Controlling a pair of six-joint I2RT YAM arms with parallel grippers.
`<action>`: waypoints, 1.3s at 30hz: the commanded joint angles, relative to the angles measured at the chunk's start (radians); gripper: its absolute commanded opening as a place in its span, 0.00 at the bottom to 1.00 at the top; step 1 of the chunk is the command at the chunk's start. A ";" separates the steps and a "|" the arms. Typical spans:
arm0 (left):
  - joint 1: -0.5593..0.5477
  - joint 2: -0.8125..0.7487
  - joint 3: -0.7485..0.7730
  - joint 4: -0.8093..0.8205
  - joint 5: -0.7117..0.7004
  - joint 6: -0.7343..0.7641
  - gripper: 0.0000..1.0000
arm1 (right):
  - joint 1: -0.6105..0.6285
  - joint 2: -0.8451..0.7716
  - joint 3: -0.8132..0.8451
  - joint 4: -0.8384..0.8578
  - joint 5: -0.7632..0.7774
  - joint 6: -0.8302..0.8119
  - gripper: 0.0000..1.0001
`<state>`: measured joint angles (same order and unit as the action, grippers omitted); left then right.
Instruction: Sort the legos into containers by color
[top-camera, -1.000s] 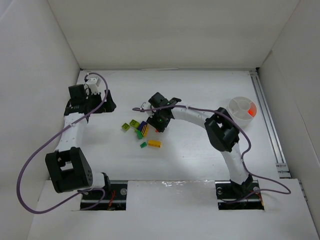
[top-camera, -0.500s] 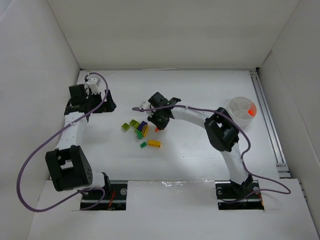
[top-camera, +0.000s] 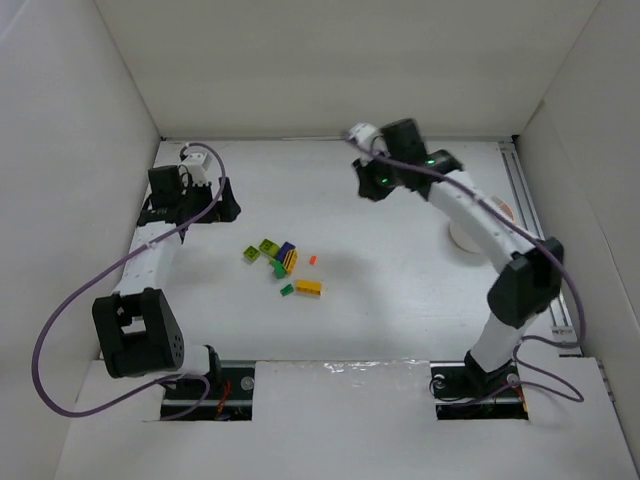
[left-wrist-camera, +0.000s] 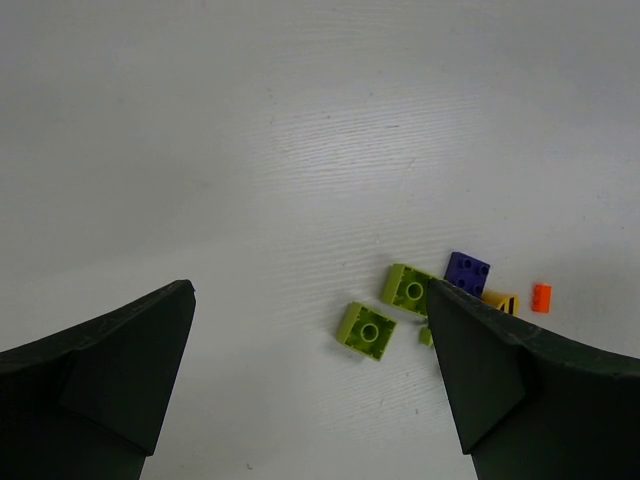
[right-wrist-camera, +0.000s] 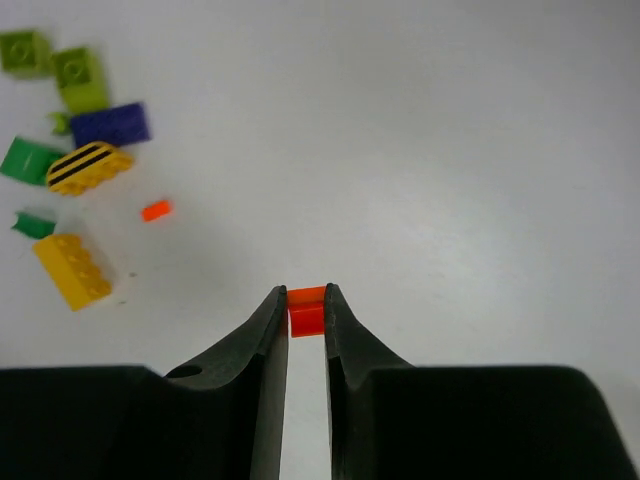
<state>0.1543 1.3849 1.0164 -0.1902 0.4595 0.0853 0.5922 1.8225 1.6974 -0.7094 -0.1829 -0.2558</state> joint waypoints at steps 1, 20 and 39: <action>-0.061 -0.003 0.054 0.052 -0.008 -0.009 1.00 | -0.212 -0.144 -0.018 -0.042 -0.059 0.018 0.04; -0.255 0.167 0.197 0.144 -0.008 -0.073 1.00 | -0.959 -0.394 -0.215 -0.223 -0.148 -0.040 0.04; -0.277 0.167 0.168 0.224 0.001 -0.104 1.00 | -0.990 -0.201 -0.199 -0.113 -0.113 0.056 0.05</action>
<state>-0.1188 1.5764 1.1660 -0.0093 0.4515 -0.0067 -0.3920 1.6119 1.4307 -0.8783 -0.3023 -0.2253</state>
